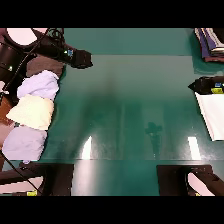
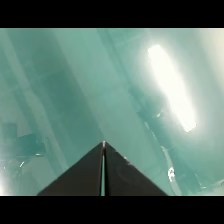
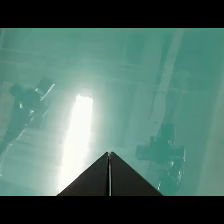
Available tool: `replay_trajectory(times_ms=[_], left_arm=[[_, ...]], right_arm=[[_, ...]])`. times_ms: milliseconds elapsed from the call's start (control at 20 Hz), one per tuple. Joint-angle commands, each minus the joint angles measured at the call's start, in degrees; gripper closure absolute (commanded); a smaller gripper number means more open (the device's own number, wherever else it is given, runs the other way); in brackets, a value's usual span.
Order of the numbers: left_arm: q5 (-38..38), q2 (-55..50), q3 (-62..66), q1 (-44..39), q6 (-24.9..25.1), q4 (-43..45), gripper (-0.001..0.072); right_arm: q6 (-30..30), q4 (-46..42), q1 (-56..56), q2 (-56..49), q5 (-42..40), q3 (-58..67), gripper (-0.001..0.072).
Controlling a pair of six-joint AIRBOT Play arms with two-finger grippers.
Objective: Fold the shirts.
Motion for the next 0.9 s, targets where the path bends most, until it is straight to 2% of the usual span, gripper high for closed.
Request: replay_trajectory(times_ms=[0,550,700,750,800,850], left_arm=[[0.0,0.0,0.0,-0.02,0.0,0.02,0.0678],[0.63,-0.02,0.0,-0.04,-0.59,-0.74,0.0679],[4.74,-0.02,0.0,-0.02,2.6,0.83,0.0663],[6.38,-0.02,0.0,-0.02,3.45,4.98,0.0398],[8.24,-0.07,-0.02,-0.02,2.21,11.89,0.0063],[10.14,-0.22,-0.02,0.22,-1.05,20.7,0.004]], right_arm=[[0.02,-0.39,0.39,0.04,-0.33,0.04,0.0696],[0.02,-0.39,0.39,-0.11,-0.9,0.02,0.0696],[0.02,-0.39,0.39,-0.11,-1.62,0.02,0.0696],[0.02,-0.39,0.39,-0.11,-1.64,0.04,0.0696],[0.02,-0.39,0.39,-0.13,-1.7,0.02,0.0696],[0.02,-0.39,0.39,-0.11,-1.7,0.02,0.0696]])
